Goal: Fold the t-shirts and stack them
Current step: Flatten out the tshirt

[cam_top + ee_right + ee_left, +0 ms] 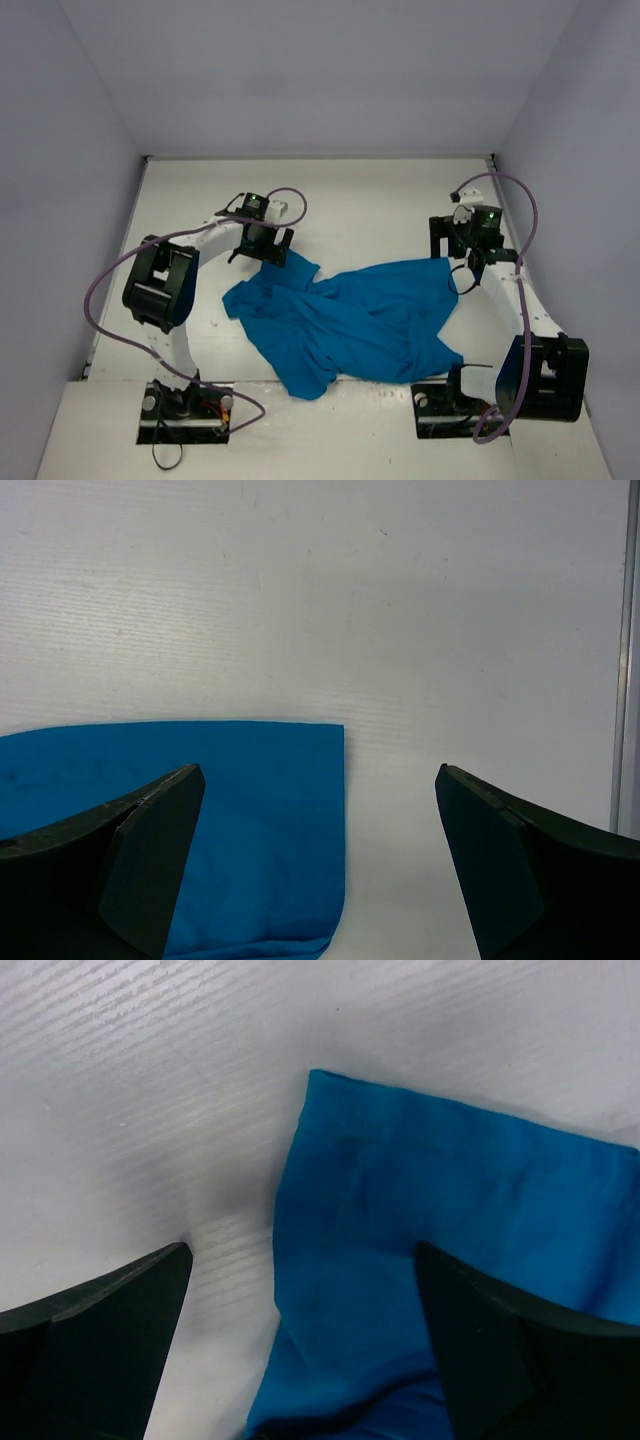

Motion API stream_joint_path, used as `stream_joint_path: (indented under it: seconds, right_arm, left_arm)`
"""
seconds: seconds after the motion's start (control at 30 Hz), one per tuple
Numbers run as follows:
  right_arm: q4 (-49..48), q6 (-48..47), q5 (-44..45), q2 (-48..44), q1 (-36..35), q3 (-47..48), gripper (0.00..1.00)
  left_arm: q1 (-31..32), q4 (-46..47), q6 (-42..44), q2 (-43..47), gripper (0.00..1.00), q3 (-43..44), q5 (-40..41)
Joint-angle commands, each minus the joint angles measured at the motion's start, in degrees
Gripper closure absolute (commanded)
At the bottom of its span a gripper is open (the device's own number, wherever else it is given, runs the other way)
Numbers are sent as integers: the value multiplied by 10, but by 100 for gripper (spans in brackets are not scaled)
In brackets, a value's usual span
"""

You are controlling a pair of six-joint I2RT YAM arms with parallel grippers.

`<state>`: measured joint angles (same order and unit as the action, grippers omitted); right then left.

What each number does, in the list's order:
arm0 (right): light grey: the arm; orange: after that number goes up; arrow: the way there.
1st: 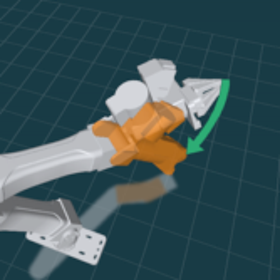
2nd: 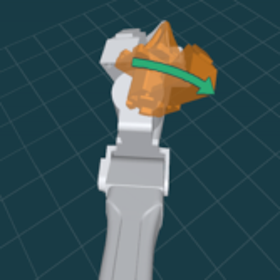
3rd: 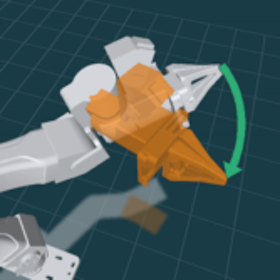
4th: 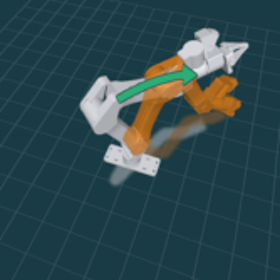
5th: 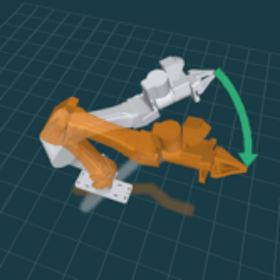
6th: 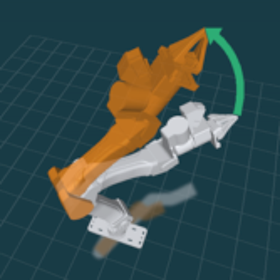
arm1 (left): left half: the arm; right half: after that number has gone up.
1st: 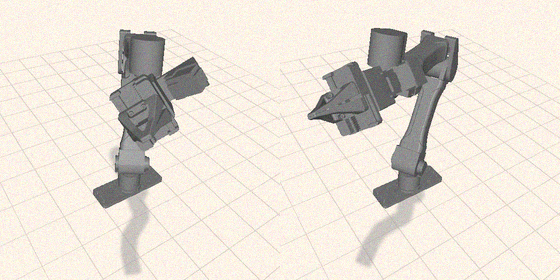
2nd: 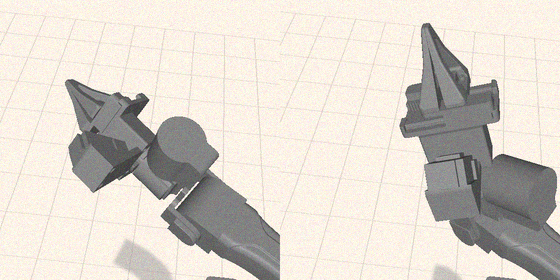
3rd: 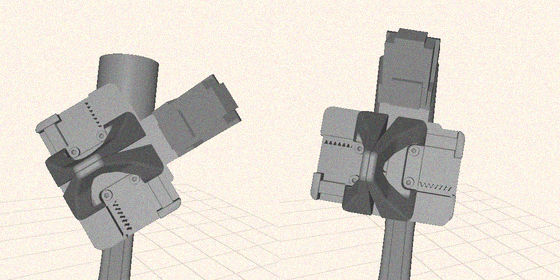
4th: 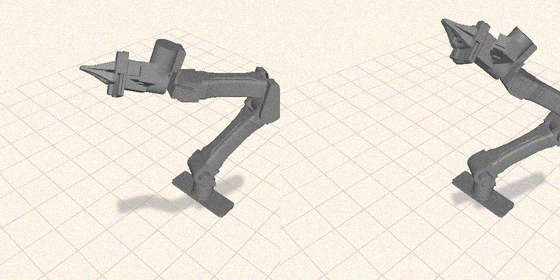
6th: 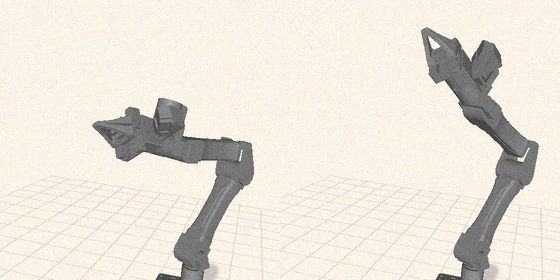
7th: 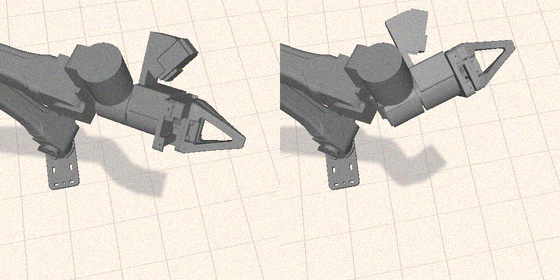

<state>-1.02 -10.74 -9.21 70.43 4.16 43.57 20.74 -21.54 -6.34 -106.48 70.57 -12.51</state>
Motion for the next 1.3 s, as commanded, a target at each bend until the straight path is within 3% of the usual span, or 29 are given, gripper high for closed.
stream_joint_path:
  seconds: [0.0, 0.07, 0.2, 0.3, 0.4, 0.63, 0.77, 1.0, 1.17, 1.2, 1.27]
  right_arm:
    - [-21, -6, 10, 4, 3, 8, 0]
    - [-21, -5, 10, 4, 3, 8, 0]
    - [-21, -6, 12, 5, 0, 10, 0]
    - [-21, -17, 13, 6, -10, 15, 0]
    - [-20, -47, 2, 7, -19, 23, 1]
    - [5, -158, -48, 19, -37, 53, 0]
    - [32, -208, -82, 42, -50, 76, 0]
    - [55, -254, -79, 91, -87, 96, 2]
    - [73, -285, -57, 127, -105, 104, 9]
    - [74, -288, -49, 137, -110, 108, 13]
    - [76, -289, -39, 161, -118, 118, 24]
  left_arm:
    - [12, 27, -27, -13, 15, 25, -17]
    - [15, 29, -28, -22, 23, 23, -23]
    - [16, 31, -33, -40, 50, 23, -27]
    - [16, 26, -37, -52, 79, 29, -22]
    - [14, -12, -49, -77, 100, 61, -14]
    - [-10, -56, 2, -140, 100, 210, 62]
    - [-47, -75, 25, -224, 100, 340, 81]
    - [-98, -110, 67, -380, 100, 654, 112]
    - [-107, -88, 107, -451, 96, 789, 144]
    - [-108, -77, 109, -454, 85, 799, 144]
    - [-109, -61, 108, -445, 31, 804, 150]
